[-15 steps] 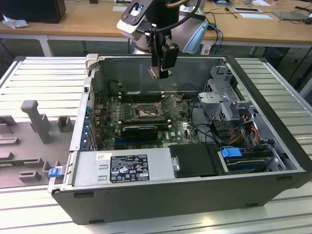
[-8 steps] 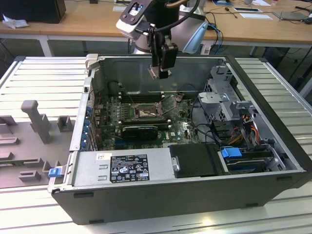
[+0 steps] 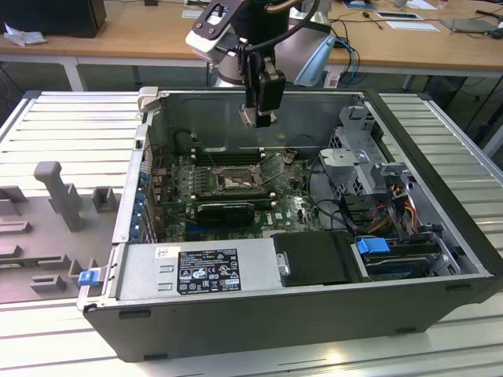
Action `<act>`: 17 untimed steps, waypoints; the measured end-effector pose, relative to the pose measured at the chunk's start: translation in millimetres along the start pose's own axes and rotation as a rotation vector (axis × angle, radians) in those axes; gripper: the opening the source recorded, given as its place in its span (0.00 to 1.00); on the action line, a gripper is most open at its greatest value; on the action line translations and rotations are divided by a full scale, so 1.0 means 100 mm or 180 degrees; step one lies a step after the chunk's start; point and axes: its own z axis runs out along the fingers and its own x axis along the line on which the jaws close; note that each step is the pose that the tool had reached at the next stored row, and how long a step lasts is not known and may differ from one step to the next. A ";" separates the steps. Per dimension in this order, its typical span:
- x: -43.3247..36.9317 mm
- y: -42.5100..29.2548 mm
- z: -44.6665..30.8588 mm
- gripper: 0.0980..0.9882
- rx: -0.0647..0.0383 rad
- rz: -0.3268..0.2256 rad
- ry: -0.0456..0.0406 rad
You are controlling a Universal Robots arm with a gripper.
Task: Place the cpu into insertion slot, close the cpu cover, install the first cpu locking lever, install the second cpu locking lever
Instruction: 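Place the cpu into insertion slot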
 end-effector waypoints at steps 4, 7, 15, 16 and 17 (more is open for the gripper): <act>0.000 0.000 0.001 0.48 -0.0001 0.0044 -0.0004; 0.000 0.000 0.002 0.48 -0.0001 0.0073 -0.0006; 0.000 0.000 0.003 0.48 -0.0003 0.0144 -0.0013; 0.000 0.000 0.003 0.48 -0.0003 0.0151 -0.0013; 0.000 0.000 0.003 0.48 -0.0003 0.0158 -0.0014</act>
